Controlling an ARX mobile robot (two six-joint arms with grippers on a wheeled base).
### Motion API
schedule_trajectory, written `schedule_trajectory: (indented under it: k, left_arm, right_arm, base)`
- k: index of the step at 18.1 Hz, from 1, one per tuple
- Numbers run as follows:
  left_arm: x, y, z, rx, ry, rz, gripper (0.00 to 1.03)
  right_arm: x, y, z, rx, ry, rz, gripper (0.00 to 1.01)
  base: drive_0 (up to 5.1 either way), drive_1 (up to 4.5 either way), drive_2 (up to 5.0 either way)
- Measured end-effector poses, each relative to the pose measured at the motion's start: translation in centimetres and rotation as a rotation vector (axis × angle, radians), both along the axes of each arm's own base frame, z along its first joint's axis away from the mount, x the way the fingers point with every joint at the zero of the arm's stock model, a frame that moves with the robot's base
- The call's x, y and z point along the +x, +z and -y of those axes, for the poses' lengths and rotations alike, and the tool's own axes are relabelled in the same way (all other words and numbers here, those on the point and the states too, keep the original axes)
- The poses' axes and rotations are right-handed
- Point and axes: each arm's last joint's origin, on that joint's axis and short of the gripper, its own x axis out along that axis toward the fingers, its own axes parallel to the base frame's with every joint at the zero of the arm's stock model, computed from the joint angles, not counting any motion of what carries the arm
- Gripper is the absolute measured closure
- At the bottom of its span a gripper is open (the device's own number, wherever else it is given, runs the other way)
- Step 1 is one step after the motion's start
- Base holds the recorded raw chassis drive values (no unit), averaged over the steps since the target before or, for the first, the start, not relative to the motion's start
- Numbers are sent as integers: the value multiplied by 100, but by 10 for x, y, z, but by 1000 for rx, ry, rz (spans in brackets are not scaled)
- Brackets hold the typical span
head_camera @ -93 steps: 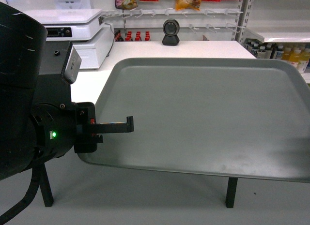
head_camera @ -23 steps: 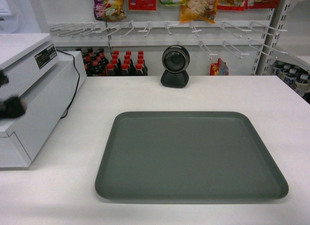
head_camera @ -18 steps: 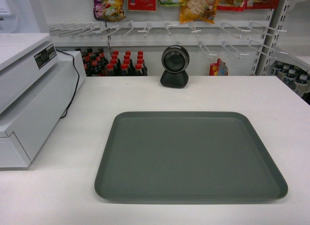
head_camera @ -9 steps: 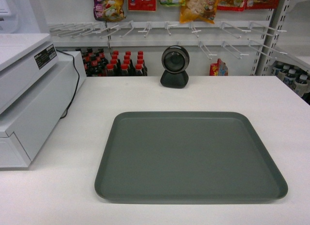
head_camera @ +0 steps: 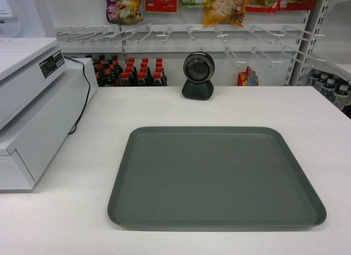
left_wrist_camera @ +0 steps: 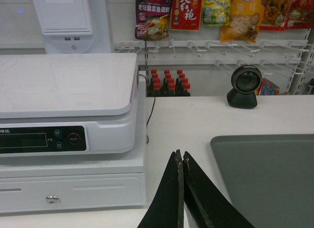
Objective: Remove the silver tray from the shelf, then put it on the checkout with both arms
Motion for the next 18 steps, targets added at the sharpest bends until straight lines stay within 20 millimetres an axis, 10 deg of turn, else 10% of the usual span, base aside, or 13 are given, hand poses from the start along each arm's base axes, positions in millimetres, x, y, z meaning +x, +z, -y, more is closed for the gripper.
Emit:
schedule_trajectory:
  k: [18]
  left_arm:
    - [-26, -4, 0, 0, -1, -13, 102]
  right_arm:
    - [-26, -3, 0, 0, 1, -9, 99]
  base:
    - [0, 0, 0]
